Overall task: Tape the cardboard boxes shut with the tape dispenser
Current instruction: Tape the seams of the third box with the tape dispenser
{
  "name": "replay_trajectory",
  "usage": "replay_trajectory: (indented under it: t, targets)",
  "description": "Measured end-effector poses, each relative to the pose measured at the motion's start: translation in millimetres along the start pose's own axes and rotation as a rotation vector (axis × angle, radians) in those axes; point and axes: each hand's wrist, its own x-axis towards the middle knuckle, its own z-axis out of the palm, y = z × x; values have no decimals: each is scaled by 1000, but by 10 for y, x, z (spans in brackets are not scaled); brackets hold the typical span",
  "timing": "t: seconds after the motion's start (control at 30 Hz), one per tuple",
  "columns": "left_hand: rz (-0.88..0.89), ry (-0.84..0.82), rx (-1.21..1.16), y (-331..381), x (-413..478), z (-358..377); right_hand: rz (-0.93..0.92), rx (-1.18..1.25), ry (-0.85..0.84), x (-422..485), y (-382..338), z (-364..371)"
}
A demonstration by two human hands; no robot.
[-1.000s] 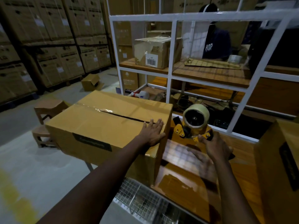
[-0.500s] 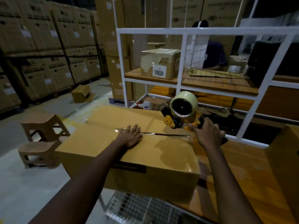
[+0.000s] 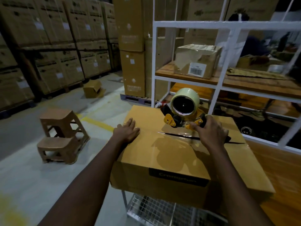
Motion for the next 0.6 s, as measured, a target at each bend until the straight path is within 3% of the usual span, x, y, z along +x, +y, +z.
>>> replay_trajectory:
  t: [0.13, 0.23, 0.33, 0.43, 0.6]
  targets:
    - [-100, -61, -128, 111, -294, -75, -17, 7, -3, -76, -113, -20]
    - [-288, -30, -307, 326, -520, 14, -27, 15, -14, -135, -144, -83]
    - [-369, -5, -394, 675, -777, 90, -46, 28, -24, -222, -125, -179]
    - [-325, 41, -557, 1178, -1184, 94, -59, 39, -16, -322, -63, -318]
    - [-80, 125, -735, 1919, -1797, 220, -86, 57, -4, -548, 140, -563]
